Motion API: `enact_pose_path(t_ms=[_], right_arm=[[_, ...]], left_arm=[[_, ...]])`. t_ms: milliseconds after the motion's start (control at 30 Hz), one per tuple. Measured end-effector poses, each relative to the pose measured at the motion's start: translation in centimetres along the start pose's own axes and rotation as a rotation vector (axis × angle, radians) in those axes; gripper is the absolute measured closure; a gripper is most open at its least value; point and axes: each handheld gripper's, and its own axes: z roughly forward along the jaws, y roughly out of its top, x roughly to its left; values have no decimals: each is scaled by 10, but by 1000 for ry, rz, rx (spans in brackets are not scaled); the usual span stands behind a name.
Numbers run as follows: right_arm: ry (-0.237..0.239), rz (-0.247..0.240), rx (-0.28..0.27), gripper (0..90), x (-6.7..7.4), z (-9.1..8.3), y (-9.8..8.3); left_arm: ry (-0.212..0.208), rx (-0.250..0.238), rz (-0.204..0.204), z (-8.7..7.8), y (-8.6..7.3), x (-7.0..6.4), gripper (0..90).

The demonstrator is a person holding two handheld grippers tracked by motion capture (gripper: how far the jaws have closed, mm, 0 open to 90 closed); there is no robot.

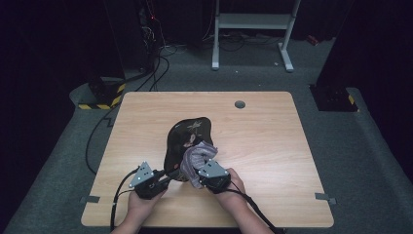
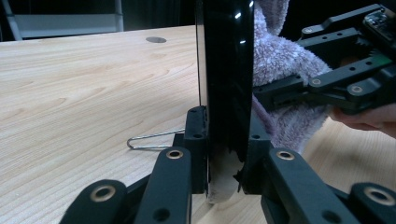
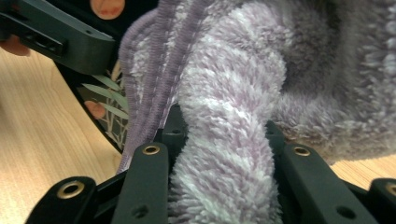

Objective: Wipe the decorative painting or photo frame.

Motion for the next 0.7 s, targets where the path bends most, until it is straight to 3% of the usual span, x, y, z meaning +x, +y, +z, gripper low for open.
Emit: enact_pose_path(t_ms=[267,467,567,700], right_arm=[[-68,65,45,657,-37,9,-8],[-135,113,114,657,-64,16,-16],[-150,124,157,658,-69,21,-22],[-129,115,192,658,-64,27,-28]], left_arm=[[-1,0,1,0,0,0,768],[-2,0,0,0,0,0,765],[-2,0,-1,0,0,0,765],[-3,0,-6,0,0,0,765]])
